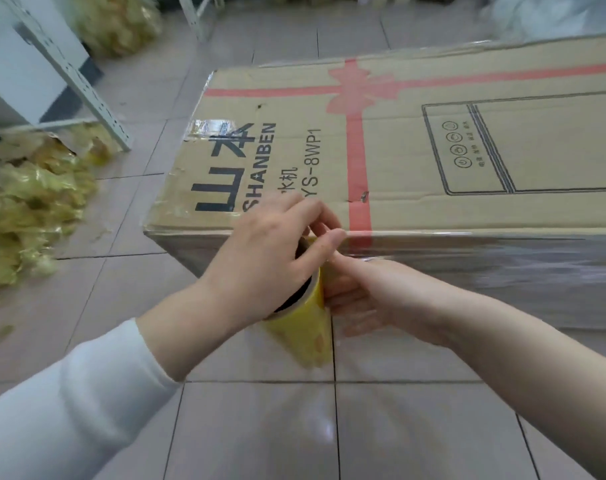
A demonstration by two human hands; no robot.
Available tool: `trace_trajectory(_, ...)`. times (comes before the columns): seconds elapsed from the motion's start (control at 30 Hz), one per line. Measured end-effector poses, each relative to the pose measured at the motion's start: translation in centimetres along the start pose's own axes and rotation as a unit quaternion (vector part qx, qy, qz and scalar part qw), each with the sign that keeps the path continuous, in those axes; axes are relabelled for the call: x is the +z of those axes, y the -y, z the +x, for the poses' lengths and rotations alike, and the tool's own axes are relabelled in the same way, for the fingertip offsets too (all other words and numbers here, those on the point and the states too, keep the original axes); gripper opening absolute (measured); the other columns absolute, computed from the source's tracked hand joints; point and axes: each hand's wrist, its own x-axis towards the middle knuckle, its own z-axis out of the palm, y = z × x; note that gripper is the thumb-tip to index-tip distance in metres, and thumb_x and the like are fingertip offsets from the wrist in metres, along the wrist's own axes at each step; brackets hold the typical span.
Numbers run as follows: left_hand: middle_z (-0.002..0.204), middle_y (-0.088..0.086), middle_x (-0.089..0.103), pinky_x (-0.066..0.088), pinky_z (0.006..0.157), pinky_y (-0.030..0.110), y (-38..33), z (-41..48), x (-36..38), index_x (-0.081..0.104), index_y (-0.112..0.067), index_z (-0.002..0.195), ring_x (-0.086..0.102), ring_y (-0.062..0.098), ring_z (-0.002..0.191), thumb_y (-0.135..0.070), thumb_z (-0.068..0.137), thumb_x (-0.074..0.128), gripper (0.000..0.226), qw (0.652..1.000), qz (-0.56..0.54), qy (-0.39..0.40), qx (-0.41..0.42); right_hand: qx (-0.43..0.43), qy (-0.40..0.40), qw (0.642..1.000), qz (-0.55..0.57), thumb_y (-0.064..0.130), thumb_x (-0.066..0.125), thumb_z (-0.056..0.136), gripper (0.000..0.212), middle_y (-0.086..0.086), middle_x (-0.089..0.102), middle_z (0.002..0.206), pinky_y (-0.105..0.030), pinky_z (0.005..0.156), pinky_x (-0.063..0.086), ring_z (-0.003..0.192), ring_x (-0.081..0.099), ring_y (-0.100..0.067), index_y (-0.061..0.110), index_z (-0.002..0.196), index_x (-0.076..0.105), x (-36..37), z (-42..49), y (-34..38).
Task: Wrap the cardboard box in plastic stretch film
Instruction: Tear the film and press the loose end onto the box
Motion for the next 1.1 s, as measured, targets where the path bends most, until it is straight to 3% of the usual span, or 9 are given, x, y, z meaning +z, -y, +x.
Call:
trace_trajectory(0.1,0.088,-0.006,0.06,0.03,0.075,0.017,0.9,-0.2,1.2,0.062,-0.018,0.091,0.046,0.005,0.085,-0.045,0.088,0.036,0.037,0.999,0.033,-0.002,0.037,-0.015,0.027,0.998,0.061,0.056,0.042,0.088,0.068,-0.012,0.066,0.11,-0.031,0.078,0.052,0.096,0.063,-0.021,0.001,0.123,0.059,-0.6,-0.4,-1.3)
trace_trajectory(0.23,0.087,0.0,0.063,0.038,0.081,0.032,0.8,-0.2,1.2,0.061,-0.014,0.091,0.054,0.016,0.086,-0.033,0.096,0.039,0.03,1.0,0.015,0.002,0.013,-0.04,0.022,0.998,0.048,0.058,0.049,0.063,0.063,0.001,0.076,0.099,-0.024,0.075,0.057,0.089,0.072,-0.009,0.014,0.103,0.069,-0.7,-1.7,-2.4)
trace_trajectory(0.47,0.075,-0.019,0.049,0.041,0.075,0.024,-0.2,-0.9,0.6,0.063,-0.029,0.093,0.044,0.002,0.077,-0.059,0.082,0.039,0.04,0.996,0.075,0.05,0.015,-0.189,-0.136,0.956,-0.179,0.059,0.06,0.055,0.05,0.006,0.076,0.094,-0.027,0.078,0.059,0.084,0.072,-0.005,0.026,0.089,0.074,-2.5,-6.3,-3.4)
trace_trajectory(0.53,0.073,-0.022,0.05,0.042,0.071,0.021,-0.6,-0.9,0.3,0.064,-0.033,0.091,0.046,-0.003,0.075,-0.063,0.074,0.044,0.04,0.995,0.079,0.059,0.016,-0.266,-0.196,0.911,-0.245,0.06,0.063,0.055,0.046,0.012,0.076,0.082,-0.017,0.074,0.056,0.073,0.07,0.001,0.028,0.084,0.076,-3.0,-7.2,-3.3)
trace_trajectory(0.6,0.078,-0.021,0.059,0.047,0.072,0.026,-1.2,-0.6,-0.2,0.065,-0.035,0.092,0.051,-0.001,0.079,-0.059,0.076,0.054,0.031,0.991,0.105,0.082,0.006,-0.358,-0.283,0.823,-0.338,0.051,0.072,0.065,0.031,0.014,0.072,0.078,-0.009,0.069,0.049,0.071,0.065,0.005,0.027,0.084,0.075,-3.2,-7.1,-3.0)
trace_trajectory(0.73,0.093,-0.014,0.063,0.041,0.068,0.026,-2.3,-0.1,-0.1,0.064,-0.033,0.094,0.055,0.011,0.091,-0.036,0.083,0.058,0.012,0.98,0.185,0.078,-0.001,-0.42,-0.385,0.662,-0.487,0.041,0.075,0.067,0.036,0.003,0.065,0.087,-0.022,0.072,0.044,0.079,0.06,-0.017,0.016,0.094,0.073,-2.7,-4.5,-2.7)
trace_trajectory(0.83,0.09,-0.012,0.06,0.043,0.071,0.028,-2.6,-0.6,0.8,0.061,-0.032,0.09,0.056,0.015,0.095,-0.036,0.084,0.058,0.008,0.981,0.187,0.056,-0.001,-0.416,-0.44,0.6,-0.523,0.036,0.081,0.063,0.032,-0.004,0.067,0.083,-0.032,0.069,0.049,0.079,0.059,-0.03,0.016,0.088,0.076,-2.2,-2.6,-3.3)
trace_trajectory(0.97,0.087,-0.014,0.06,0.044,0.073,0.028,-2.3,-1.3,0.8,0.058,-0.035,0.087,0.055,0.013,0.093,-0.042,0.085,0.058,0.008,0.987,0.161,0.03,0.004,-0.432,-0.448,0.601,-0.502,0.038,0.075,0.07,0.018,0.003,0.066,0.071,-0.026,0.065,0.044,0.072,0.056,-0.025,0.02,0.069,0.075,-1.8,-1.9,-4.2)
trace_trajectory(1.1,0.08,-0.015,0.053,0.037,0.068,0.026,-2.4,-1.6,0.9,0.061,-0.035,0.089,0.051,0.01,0.087,-0.042,0.085,0.057,0.009,0.987,0.16,0.023,0.0,-0.426,-0.413,0.69,-0.415,0.037,0.057,0.08,0.022,0.007,0.069,0.076,-0.032,0.065,0.054,0.072,0.064,-0.018,0.021,0.08,0.071,-0.7,-1.8,-5.1)
